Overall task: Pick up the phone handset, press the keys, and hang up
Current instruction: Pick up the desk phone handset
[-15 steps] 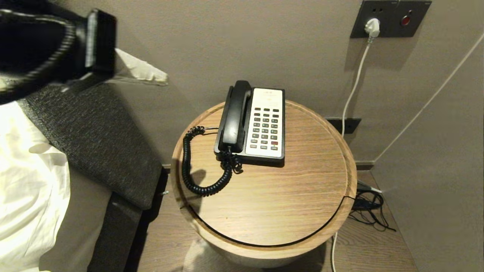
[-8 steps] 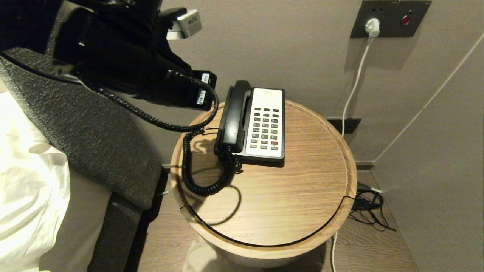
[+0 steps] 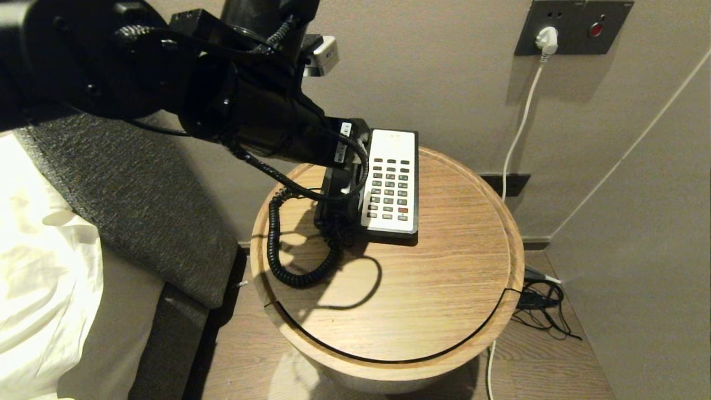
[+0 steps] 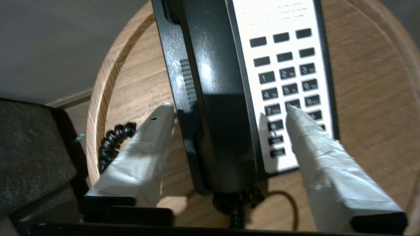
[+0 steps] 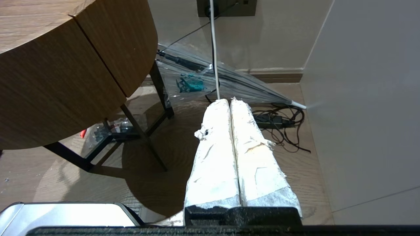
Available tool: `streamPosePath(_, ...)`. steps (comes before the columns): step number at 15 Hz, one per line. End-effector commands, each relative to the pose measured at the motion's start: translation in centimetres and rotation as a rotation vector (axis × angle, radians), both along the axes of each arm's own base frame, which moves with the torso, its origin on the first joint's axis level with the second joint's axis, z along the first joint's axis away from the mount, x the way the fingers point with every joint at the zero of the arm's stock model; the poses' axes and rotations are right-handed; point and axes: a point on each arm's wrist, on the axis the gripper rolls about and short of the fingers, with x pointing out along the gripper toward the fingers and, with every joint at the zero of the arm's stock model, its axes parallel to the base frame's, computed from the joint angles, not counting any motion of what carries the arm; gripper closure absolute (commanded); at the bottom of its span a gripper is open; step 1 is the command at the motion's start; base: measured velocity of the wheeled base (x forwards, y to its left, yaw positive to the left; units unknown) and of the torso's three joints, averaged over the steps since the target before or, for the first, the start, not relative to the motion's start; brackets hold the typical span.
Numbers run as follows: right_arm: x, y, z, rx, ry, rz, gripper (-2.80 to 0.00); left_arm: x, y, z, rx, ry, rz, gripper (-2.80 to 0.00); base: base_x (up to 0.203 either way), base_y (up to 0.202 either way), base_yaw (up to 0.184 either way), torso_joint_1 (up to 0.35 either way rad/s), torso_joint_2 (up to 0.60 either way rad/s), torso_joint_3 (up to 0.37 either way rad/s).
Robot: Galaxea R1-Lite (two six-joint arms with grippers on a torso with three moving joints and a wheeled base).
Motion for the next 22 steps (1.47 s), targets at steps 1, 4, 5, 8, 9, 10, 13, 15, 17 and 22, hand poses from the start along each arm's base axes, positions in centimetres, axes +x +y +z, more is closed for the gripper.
streamPosePath(1, 0.0, 0.0, 0.0, 0.0, -0.005, 0.001, 0.0, 0.7, -0.7, -1.1, 0.042, 0.004, 0.027, -2.8, 0.0, 0.0, 0.0, 0.0, 0.0, 0.0)
streamPosePath(4, 0.0, 0.0, 0.0, 0.0, -0.005, 0.001, 0.0, 1.2, -1.5, -1.8, 0.055, 0.006, 0.021, -2.8, 0.0, 0.0, 0.0, 0.0, 0.0, 0.0)
streamPosePath(5, 0.0, 0.0, 0.0, 0.0, -0.005, 0.001, 0.0, 1.4, -1.7, -2.2, 0.063, 0.009, 0.023, -2.8, 0.0, 0.0, 0.0, 0.0, 0.0, 0.0)
streamPosePath(8, 0.0, 0.0, 0.0, 0.0, -0.005, 0.001, 0.0, 1.9, -2.1, -2.9, 0.079, 0.02, 0.028, -2.8, 0.0, 0.0, 0.0, 0.0, 0.0, 0.0)
streamPosePath(9, 0.0, 0.0, 0.0, 0.0, -0.005, 0.001, 0.0, 2.1, -2.2, -3.1, 0.085, 0.022, 0.035, -2.8, 0.0, 0.0, 0.0, 0.0, 0.0, 0.0)
streamPosePath(10, 0.0, 0.0, 0.0, 0.0, -0.005, 0.001, 0.0, 2.2, -2.2, -3.2, 0.098, 0.016, 0.055, -2.8, 0.0, 0.0, 0.0, 0.0, 0.0, 0.0)
streamPosePath(13, 0.0, 0.0, 0.0, 0.0, -0.005, 0.001, 0.0, 2.5, -2.1, -3.2, 0.099, -0.002, 0.072, -2.8, 0.0, 0.0, 0.0, 0.0, 0.0, 0.0)
streamPosePath(15, 0.0, 0.0, 0.0, 0.0, -0.005, 0.001, 0.0, 2.9, -2.3, -3.4, 0.093, -0.011, 0.075, -2.8, 0.0, 0.0, 0.0, 0.0, 0.0, 0.0)
streamPosePath(17, 0.0, 0.0, 0.0, 0.0, -0.005, 0.001, 0.0, 3.0, -2.4, -3.4, 0.091, -0.012, 0.076, -2.8, 0.0, 0.0, 0.0, 0.0, 0.0, 0.0)
streamPosePath(22, 0.0, 0.0, 0.0, 0.0, -0.005, 0.001, 0.0, 3.8, -1.9, -3.6, 0.08, -0.015, 0.099, -2.8, 0.0, 0.0, 0.0, 0.0, 0.0, 0.0)
